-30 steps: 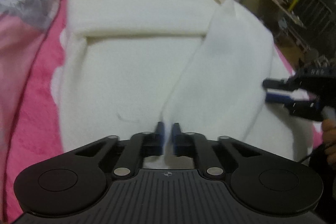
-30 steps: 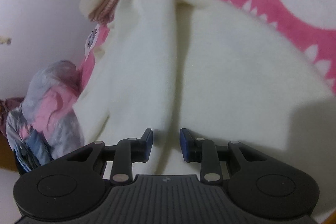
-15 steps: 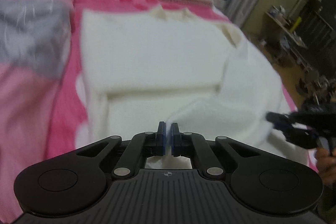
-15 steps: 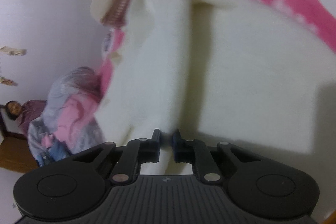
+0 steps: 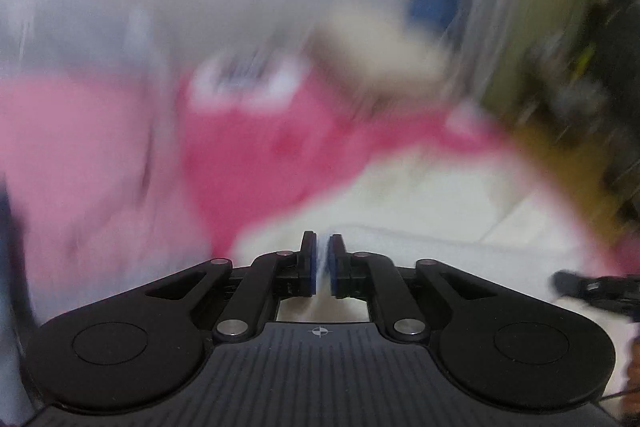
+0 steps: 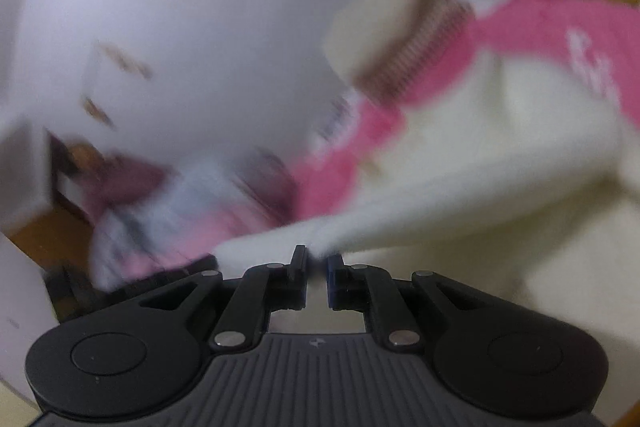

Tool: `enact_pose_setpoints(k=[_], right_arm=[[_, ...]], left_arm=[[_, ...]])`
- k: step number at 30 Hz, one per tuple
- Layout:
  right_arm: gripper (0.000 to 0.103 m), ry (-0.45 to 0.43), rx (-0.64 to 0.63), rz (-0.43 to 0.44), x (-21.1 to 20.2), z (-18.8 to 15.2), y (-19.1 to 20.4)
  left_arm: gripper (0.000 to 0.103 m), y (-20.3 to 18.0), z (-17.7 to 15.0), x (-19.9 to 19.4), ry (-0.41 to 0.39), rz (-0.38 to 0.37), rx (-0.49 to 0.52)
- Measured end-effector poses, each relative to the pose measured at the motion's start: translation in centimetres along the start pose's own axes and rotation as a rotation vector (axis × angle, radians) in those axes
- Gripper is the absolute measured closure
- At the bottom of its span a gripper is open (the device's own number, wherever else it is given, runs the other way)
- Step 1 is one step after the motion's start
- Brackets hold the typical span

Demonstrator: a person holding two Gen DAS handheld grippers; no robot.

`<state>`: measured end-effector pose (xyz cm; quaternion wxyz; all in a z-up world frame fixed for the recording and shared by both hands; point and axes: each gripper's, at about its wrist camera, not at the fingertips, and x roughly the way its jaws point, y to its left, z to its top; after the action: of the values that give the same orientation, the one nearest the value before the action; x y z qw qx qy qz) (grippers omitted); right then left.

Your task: Fold clothes

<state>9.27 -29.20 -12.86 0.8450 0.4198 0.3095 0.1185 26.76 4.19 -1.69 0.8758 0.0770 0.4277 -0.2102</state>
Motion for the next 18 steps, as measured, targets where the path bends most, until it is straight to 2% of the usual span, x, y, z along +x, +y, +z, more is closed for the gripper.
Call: enact_pose_setpoints(k=[1, 3, 5, 8, 10, 12, 14, 16, 18], right_arm=[[0.093, 0.04, 0.008, -0.05, 1.1, -0.9, -1.3], [0.093, 0.074, 0.114, -0.047, 2.1, -1.9, -4.0], [0.091, 0.081, 0.155, -0.014, 1.7, -1.7, -5.0], [0.08, 0.093, 0.085, -0.041, 0.5, -0.5, -4.3], [0.079, 0.125, 0.03, -0.039, -0.6, 0.4, -3.6], [0.079, 0.153, -0.061, -0.003, -2.2, 1.7, -2.3], [0.079, 0.138, -0.18, 0.023, -3.9, 3.5, -0.8], [0.077, 0.101, -0.354, -0.015, -4.1, 5.6, 1.1], [0.072, 0.094, -0.562, -0.073, -3.1, 7.2, 2.9]], left_arm=[[0.096, 0.4, -1.0, 1.6, 0.047, 0.042, -0.009], [0.095, 1.2, -2.6, 3.1, 0.081, 0.092, -0.042], [0.089, 1.9, -3.2, 2.5, 0.057, 0.084, -0.086], [0.087, 1.8, -2.2, -0.2, 0.003, 0.088, -0.073], [0.085, 1.7, -0.9, -2.6, -0.036, 0.073, -0.047], [0.078, 1.5, 0.1, -4.7, -0.065, 0.002, -0.036], [0.076, 0.1, -0.3, -5.0, -0.057, -0.063, -0.014], [0.076, -1.9, -1.6, -3.7, -0.03, -0.094, 0.038], [0.076, -4.0, -3.3, -1.6, -0.005, -0.072, 0.088]])
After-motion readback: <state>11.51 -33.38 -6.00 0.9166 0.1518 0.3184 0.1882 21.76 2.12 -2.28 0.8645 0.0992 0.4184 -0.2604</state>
